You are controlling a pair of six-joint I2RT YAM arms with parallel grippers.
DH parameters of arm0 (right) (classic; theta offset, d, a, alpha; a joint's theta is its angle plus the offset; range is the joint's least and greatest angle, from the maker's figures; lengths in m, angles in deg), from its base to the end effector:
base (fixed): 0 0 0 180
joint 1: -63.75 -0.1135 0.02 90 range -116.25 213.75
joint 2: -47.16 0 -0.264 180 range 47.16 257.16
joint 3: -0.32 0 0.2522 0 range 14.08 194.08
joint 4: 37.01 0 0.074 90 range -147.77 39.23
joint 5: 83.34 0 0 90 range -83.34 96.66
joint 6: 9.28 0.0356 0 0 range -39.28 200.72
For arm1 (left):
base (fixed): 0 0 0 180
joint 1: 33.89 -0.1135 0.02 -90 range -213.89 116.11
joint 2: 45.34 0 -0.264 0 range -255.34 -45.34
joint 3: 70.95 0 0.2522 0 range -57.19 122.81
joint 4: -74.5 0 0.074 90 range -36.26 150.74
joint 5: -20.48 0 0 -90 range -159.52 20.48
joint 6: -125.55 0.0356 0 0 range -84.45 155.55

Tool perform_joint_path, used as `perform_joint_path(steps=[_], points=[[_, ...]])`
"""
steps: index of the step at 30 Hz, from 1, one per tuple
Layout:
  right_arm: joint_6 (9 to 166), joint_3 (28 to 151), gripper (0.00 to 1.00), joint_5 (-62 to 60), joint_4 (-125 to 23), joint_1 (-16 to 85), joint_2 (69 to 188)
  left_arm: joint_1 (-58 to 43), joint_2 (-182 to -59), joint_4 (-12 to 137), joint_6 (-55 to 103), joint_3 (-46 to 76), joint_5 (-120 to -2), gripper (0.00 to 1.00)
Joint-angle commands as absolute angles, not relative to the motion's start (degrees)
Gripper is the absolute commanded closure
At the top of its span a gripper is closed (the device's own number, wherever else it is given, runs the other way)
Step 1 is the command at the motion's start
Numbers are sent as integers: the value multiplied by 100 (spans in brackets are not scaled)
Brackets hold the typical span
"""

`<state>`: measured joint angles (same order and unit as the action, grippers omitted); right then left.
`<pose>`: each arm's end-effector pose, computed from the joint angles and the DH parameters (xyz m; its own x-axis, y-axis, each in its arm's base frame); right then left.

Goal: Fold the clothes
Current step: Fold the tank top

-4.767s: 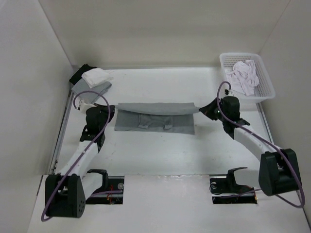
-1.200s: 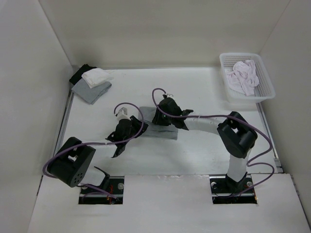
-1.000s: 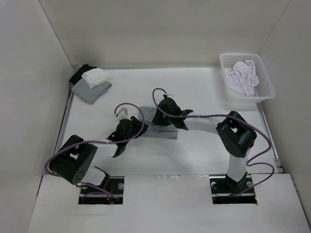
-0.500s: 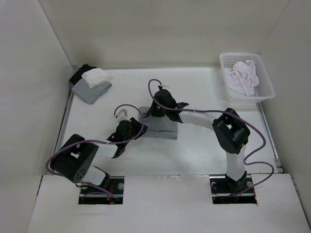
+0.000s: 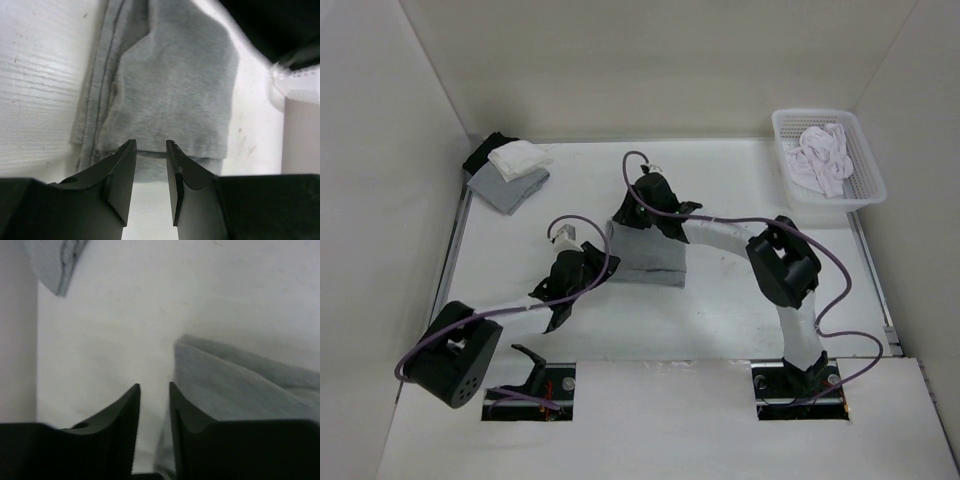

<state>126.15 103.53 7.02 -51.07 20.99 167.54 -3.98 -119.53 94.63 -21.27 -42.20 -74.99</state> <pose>0.3586 0.3313 0.2100 -0.7480 0.2786 -0.6024 -0.2025 0.7686 0.6069 0.1958 -0.1087 0.1410 -0.5557 -0.6415 -0.5288 -0.0794 0.6742 -0.7343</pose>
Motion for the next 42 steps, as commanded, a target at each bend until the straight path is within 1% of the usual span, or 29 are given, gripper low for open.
perform_joint_path(steps=[1,3,5,6,10,14,18,23,25,27,31,33,36,40,42], points=[[12449,9454,72,911,-4542,2082,15714,-371,-11356,9160,-2114,-4032,-7584,72],[12361,8637,83,1070,-4287,2064,15169,-318,-11162,8975,-2105,-3874,-7611,72],[12343,7960,88,1106,-4085,2055,14756,-239,-11126,8913,-2088,-3733,-7681,72],[12352,7608,90,1097,-3962,2055,14571,-178,-11196,8930,-2088,-3645,-7707,72],[12475,6666,90,1018,-3645,2047,14218,130,-11853,9114,-2123,-3364,-7716,72],[12694,6103,90,1009,-3303,2020,14200,245,-12487,9527,-2263,-3503,-7664,72],[12888,5654,89,948,-2907,2020,14217,192,-12497,9669,-2290,-3977,-7716,73],[12976,5381,88,939,-2704,2020,14270,26,-12155,9669,-2237,-4443,-7734,73],[13011,5328,87,930,-2643,2020,14235,-45,-11962,9669,-2211,-4532,-7734,72],[13003,5319,83,869,-2669,2029,14104,-124,-11672,9590,-2141,-4550,-7682,72],[12766,5416,61,667,-2966,2047,13324,-72,-10786,9003,-1965,-4305,-7716,69],[12625,5468,56,622,-3186,2073,12901,7,-10381,8607,-1833,-4067,-7847,67],[12309,5512,50,683,-3512,2178,12216,25,-9958,8010,-1421,-3663,-8146,63],[11983,5381,49,911,-3609,2573,11503,-133,-9799,7210,-929,-3153,-8428,57],[11922,5241,47,1113,-3557,2836,11178,-282,-9773,6902,-787,-3012,-8507,54]])
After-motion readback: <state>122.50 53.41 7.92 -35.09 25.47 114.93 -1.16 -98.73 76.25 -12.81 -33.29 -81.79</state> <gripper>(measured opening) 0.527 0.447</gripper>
